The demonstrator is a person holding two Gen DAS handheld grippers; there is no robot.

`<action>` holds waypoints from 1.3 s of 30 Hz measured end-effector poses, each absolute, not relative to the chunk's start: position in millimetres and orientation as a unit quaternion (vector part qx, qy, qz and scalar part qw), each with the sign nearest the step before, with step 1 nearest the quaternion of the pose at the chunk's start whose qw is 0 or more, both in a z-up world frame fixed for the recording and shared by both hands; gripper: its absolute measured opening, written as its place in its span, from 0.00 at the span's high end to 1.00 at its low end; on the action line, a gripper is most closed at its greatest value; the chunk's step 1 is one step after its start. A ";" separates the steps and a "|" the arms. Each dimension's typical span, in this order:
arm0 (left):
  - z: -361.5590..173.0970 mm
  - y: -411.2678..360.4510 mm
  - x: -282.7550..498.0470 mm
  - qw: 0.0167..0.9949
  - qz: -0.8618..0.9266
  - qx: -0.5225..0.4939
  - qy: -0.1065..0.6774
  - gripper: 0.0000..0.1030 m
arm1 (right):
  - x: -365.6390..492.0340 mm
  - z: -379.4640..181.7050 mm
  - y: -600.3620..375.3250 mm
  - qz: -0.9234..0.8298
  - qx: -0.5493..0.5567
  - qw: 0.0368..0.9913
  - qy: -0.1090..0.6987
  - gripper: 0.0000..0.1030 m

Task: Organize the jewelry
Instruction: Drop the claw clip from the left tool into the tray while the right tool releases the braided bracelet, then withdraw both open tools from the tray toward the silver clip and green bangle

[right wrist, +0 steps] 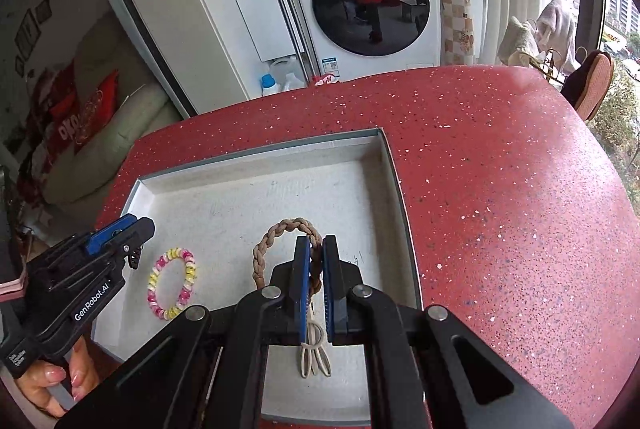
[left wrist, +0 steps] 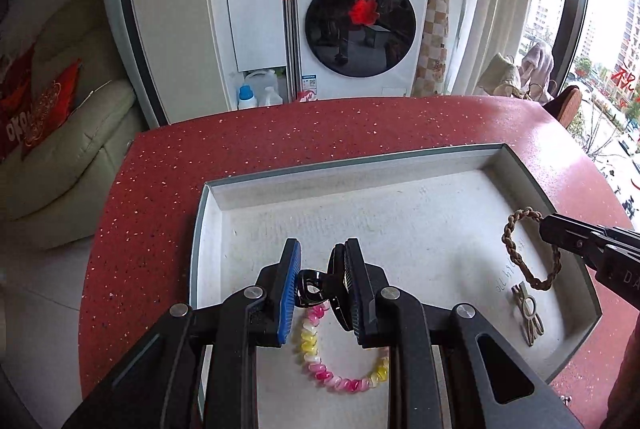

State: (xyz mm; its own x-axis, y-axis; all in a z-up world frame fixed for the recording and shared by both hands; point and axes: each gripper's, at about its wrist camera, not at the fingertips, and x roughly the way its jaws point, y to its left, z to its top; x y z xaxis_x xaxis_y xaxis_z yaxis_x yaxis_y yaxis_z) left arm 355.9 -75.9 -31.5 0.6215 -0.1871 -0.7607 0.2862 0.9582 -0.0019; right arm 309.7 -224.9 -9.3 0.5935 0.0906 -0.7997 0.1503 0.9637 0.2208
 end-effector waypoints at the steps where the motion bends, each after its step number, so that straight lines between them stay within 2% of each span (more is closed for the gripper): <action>1: -35.7 -76.6 357.4 0.896 -0.131 0.063 0.419 0.60 | 312.3 -13.2 -225.2 -0.019 0.134 0.881 0.454 0.93; 10: -52.1 -86.2 360.5 0.888 -0.114 0.091 0.437 0.60 | 316.8 -39.1 -219.3 -0.026 0.126 0.865 0.485 0.93; 17: -48.8 -85.7 356.9 0.890 -0.110 0.093 0.433 0.59 | 313.1 -36.1 -222.4 -0.017 0.139 0.864 0.483 0.89; 18: -47.3 -84.9 355.8 0.891 -0.109 0.091 0.432 0.46 | 310.9 -32.8 -222.4 -0.015 0.141 0.867 0.478 0.86; 19: -45.1 -84.4 354.4 0.892 -0.108 0.089 0.429 0.13 | 308.6 -29.2 -222.2 -0.013 0.142 0.869 0.474 0.82; 20: -41.9 -82.8 352.2 0.896 -0.105 0.085 0.422 0.00 | 305.9 -25.7 -221.4 -0.012 0.143 0.871 0.469 0.72; 21: -37.3 -81.0 348.7 0.903 -0.101 0.081 0.410 0.00 | 303.0 -21.7 -221.2 -0.011 0.145 0.874 0.464 0.65; 26: -20.3 -75.9 336.4 0.910 -0.112 0.078 0.392 0.00 | 288.1 -2.9 -220.3 -0.004 0.158 0.881 0.445 0.62; 28: -12.3 -69.3 328.6 0.913 -0.116 0.067 0.386 0.00 | 279.7 4.7 -219.6 0.000 0.164 0.884 0.438 0.57; 32: 0.7 -51.1 303.3 0.919 -0.119 0.046 0.373 0.00 | 259.3 19.4 -216.2 0.009 0.171 0.892 0.419 0.38; 35: 5.1 -36.9 279.1 0.919 -0.127 0.027 0.373 0.00 | 238.8 28.4 -213.4 0.013 0.176 0.898 0.403 0.18; 39: 3.9 -21.5 243.5 0.916 -0.127 0.017 0.380 0.00 | 209.2 34.5 -207.3 0.019 0.179 0.903 0.389 0.13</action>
State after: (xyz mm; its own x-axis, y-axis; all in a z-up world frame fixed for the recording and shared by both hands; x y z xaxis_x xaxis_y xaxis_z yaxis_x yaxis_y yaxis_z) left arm 243.5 -21.5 3.9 0.6796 -0.2200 -0.6998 0.2460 0.9671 -0.0651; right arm 209.2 -207.3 34.5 0.6966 0.1741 -0.6960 0.1043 0.9352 0.3384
